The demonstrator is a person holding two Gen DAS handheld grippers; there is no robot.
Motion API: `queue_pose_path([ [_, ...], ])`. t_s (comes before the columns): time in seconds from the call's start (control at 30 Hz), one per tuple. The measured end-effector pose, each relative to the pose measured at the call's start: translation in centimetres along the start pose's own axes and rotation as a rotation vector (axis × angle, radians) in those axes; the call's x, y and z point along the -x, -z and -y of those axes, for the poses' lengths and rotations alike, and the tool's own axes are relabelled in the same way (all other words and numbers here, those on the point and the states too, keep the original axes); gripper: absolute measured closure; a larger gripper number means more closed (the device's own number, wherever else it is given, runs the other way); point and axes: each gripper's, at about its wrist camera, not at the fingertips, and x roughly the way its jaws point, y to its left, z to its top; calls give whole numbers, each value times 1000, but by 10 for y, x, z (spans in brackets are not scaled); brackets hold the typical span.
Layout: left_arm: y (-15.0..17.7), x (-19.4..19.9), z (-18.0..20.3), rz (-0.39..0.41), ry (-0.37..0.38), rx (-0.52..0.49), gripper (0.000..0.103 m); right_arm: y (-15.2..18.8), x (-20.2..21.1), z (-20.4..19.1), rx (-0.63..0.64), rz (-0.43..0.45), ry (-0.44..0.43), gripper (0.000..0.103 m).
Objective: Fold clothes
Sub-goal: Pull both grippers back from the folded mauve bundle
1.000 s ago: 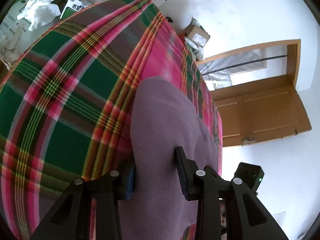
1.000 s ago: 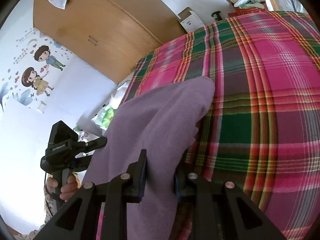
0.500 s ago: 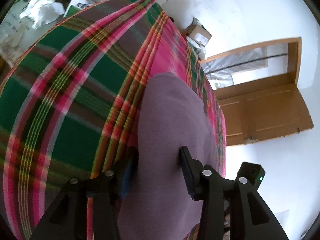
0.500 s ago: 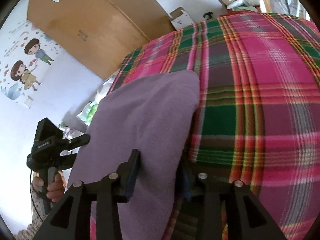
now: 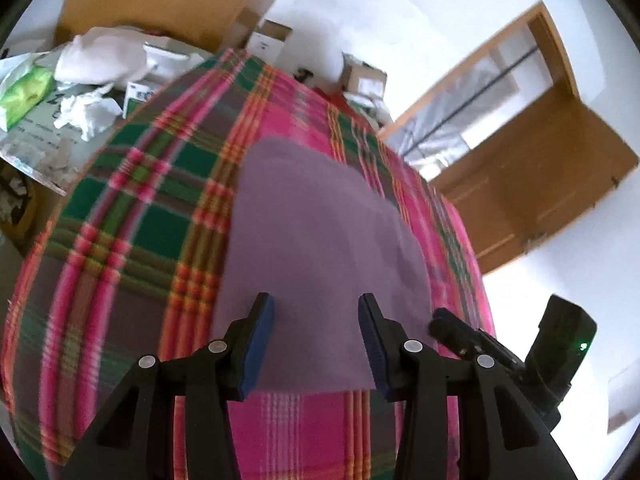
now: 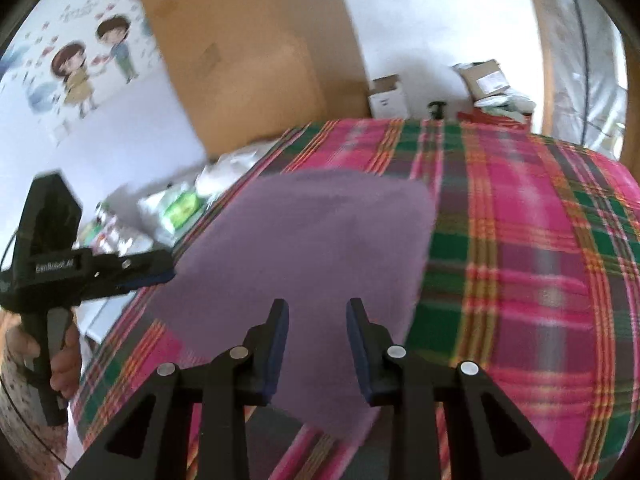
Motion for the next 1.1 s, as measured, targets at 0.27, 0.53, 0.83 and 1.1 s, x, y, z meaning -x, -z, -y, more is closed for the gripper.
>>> queue_pose_path([
  [0.27, 13, 1, -12, -10, -32, -18, 58, 22, -5, -9, 13, -40, 33, 78],
  [0.53, 28, 3, -18, -33, -70, -7, 58, 32, 6, -19, 11, -71, 95, 79],
  [0.83, 52, -1, -5, -68, -115, -18, 57, 61, 19, -13, -48, -115, 146, 79],
  [1.1, 70, -2, 20, -6, -290, -135, 57, 72, 20, -16, -60, -104, 265, 69],
])
